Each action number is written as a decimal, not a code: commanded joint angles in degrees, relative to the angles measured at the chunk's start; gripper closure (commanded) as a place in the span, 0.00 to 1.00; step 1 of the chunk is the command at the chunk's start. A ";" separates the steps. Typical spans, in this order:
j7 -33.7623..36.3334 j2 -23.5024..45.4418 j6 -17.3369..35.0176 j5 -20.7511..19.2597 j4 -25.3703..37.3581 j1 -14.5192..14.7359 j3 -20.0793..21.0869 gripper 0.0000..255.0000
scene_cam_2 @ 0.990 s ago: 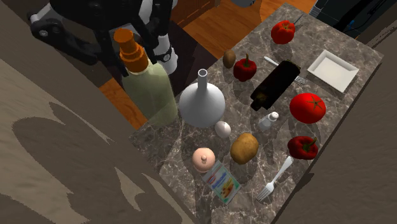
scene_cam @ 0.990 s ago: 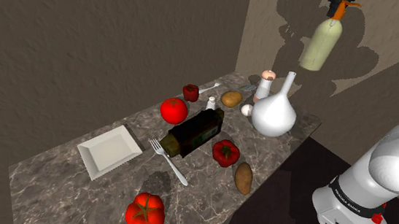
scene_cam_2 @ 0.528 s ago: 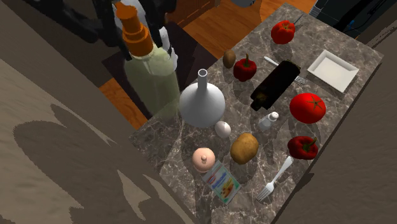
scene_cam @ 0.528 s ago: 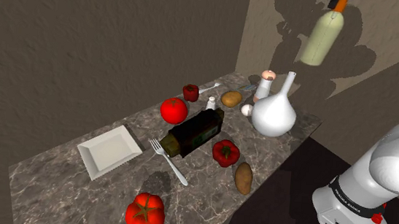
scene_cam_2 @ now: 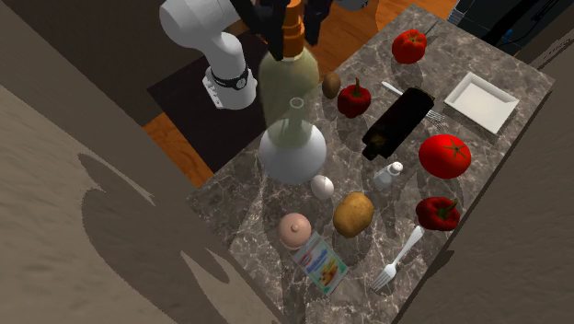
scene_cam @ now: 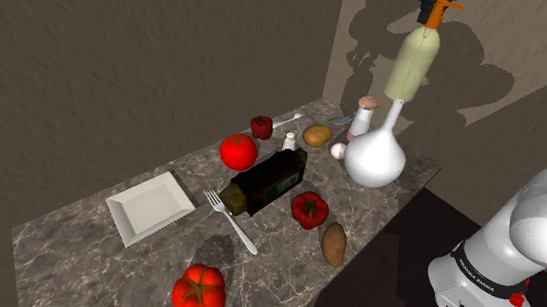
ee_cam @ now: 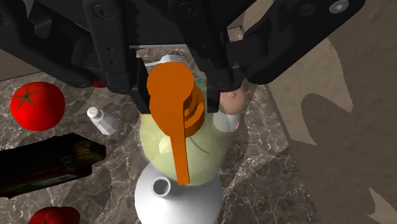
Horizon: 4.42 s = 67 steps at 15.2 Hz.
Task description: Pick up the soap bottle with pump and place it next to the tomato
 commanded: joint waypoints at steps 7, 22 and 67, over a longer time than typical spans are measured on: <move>11.57 -0.20 3.49 3.15 -4.16 3.35 8.01 1.00; 31.63 10.62 9.77 6.63 0.36 9.91 21.72 1.00; 59.55 50.19 24.17 -5.64 23.19 26.29 32.78 1.00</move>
